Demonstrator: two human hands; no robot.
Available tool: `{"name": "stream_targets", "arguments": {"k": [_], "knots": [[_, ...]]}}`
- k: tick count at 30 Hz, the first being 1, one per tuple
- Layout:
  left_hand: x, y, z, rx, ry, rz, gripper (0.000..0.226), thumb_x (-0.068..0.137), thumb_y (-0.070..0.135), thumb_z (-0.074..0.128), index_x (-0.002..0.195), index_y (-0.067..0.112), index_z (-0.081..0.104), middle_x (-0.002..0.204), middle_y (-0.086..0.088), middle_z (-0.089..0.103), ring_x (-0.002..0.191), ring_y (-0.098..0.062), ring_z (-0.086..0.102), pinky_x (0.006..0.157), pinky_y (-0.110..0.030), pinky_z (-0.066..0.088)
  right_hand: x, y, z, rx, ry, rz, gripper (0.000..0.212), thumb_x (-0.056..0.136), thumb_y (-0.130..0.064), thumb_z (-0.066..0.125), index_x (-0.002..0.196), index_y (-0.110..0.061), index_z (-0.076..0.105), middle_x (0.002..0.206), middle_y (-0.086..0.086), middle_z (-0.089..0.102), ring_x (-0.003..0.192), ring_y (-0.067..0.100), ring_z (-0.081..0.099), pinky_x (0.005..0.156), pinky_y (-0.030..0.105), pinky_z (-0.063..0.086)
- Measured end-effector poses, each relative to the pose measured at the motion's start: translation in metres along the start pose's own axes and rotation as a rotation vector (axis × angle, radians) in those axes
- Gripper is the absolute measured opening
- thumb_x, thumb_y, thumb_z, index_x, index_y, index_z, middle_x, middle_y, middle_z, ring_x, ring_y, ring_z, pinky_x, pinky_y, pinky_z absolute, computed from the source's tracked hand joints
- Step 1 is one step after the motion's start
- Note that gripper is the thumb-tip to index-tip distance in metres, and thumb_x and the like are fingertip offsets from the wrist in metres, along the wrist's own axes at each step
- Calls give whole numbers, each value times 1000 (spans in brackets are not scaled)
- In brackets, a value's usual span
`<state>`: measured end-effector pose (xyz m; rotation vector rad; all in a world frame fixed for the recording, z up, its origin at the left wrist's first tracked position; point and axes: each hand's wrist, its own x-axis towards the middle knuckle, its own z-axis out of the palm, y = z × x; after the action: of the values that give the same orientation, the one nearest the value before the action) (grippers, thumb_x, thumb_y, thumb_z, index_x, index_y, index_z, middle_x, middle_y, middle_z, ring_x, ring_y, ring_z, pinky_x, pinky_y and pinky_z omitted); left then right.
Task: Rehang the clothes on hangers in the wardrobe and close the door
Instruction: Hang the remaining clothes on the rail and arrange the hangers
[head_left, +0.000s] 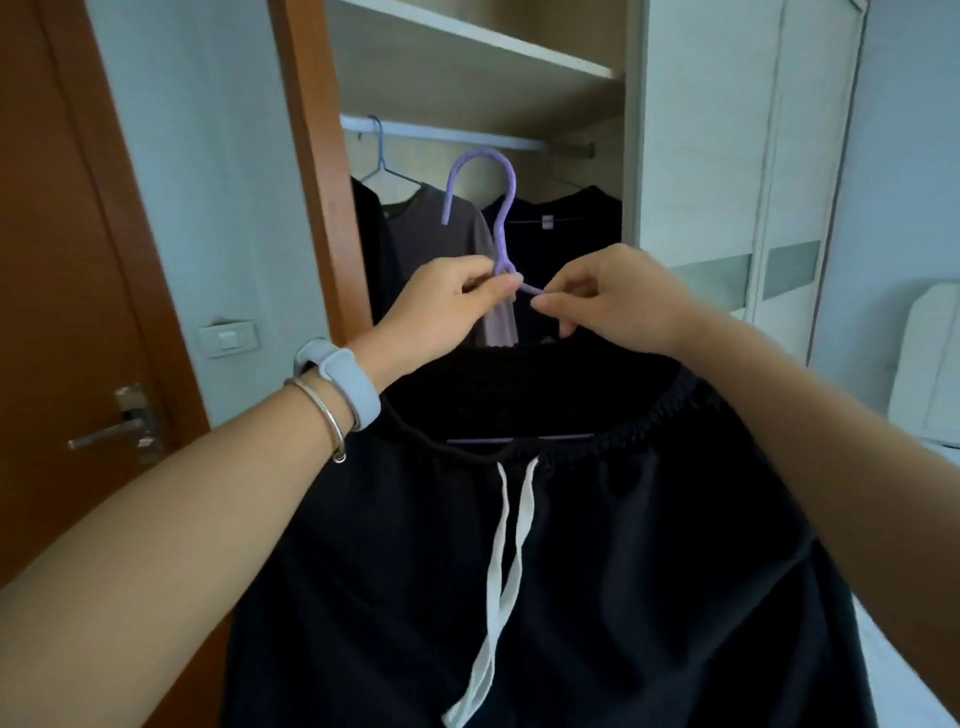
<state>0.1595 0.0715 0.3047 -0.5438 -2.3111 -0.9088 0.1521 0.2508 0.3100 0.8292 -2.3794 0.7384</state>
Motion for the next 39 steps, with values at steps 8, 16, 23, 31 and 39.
{"name": "stream_targets", "arguments": {"k": [8, 16, 23, 31, 39], "knots": [[82, -33, 71, -178, -80, 49, 29, 93, 33, 48, 65, 31, 57, 57, 10, 46, 44, 6, 43, 51, -9, 32, -2, 95, -15, -348, 38, 246, 49, 82, -59, 47, 121, -30, 54, 114, 1, 60, 112, 25, 52, 96, 40, 42], [165, -79, 121, -373, -156, 137, 30, 94, 30, 48, 65, 31, 57, 59, 8, 46, 49, 1, 40, 60, -17, 35, 13, 139, -30, -245, -76, 449, 93, 58, -61, 60, 141, -33, 30, 136, 4, 50, 126, 24, 46, 96, 27, 32], [244, -121, 119, -581, -156, 80, 25, 92, 30, 51, 69, 27, 62, 63, 8, 48, 59, -2, 43, 62, -5, 40, 85, 154, -12, -581, 72, 429, 52, 82, -48, 57, 130, -35, 42, 118, 3, 61, 110, 27, 54, 87, 35, 44], [320, -147, 155, -560, 113, 117, 21, 88, 25, 57, 84, 8, 68, 77, -5, 55, 74, -11, 49, 65, -16, 38, 157, 180, 13, -818, 313, 382, 31, 93, -41, 44, 123, -34, 50, 111, 3, 66, 101, 29, 60, 70, 33, 39], [382, -153, 217, -888, -98, -206, 32, 94, 32, 46, 66, 19, 55, 70, -1, 60, 76, -18, 61, 90, -36, 51, 234, 254, 17, -859, 395, 501, 26, 94, -33, 46, 117, -28, 57, 106, 6, 65, 98, 31, 60, 67, 30, 35]]}}
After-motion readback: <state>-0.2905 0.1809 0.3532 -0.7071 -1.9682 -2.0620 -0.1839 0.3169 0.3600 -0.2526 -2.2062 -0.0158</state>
